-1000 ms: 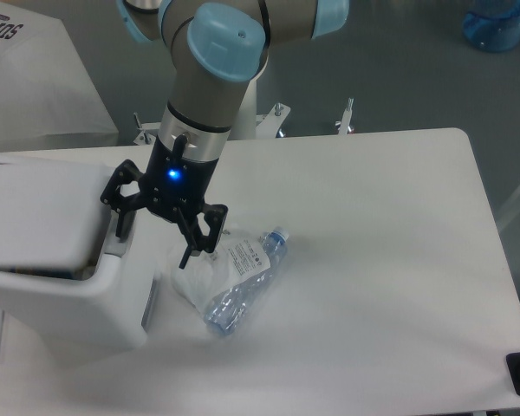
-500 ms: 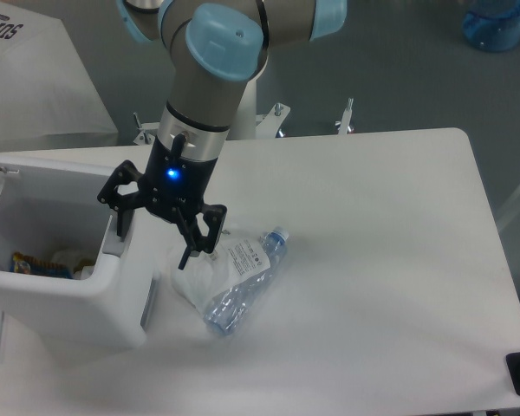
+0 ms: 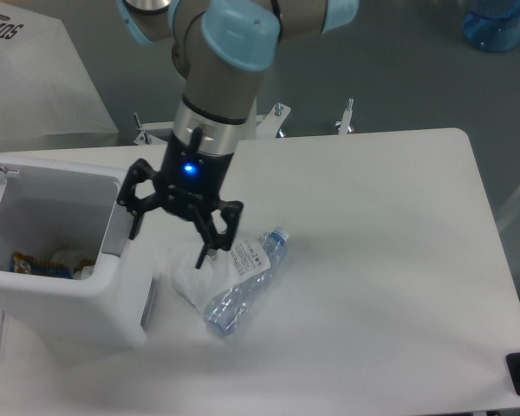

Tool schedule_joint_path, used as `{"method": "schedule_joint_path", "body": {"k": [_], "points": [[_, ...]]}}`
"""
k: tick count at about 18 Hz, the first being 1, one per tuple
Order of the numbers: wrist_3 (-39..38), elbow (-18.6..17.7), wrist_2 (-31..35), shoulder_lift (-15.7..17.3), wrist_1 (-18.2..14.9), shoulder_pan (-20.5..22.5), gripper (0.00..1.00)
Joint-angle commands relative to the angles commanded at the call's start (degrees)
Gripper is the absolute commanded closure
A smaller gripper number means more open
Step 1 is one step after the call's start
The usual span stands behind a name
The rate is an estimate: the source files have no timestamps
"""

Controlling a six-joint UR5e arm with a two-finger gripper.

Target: Open the trash can

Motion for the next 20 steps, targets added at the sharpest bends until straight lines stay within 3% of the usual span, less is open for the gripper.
{"method": "schedule_joint_path", "body": {"k": [5, 8, 13, 18, 20], "points": [[0.5, 3.2, 1.0, -6.6, 1.5, 2.2, 0.00], [0.5, 4.1, 2.8, -8.9, 3.3, 3.7, 0.00], [1.4, 8.0, 7.4, -13.0, 3.3, 7.7, 0.00], [9.7, 10.8, 13.6, -19.1, 2.5, 8.5, 0.00], [13.8, 11.6, 14.9, -19.9, 1.9, 8.7, 0.00]]}}
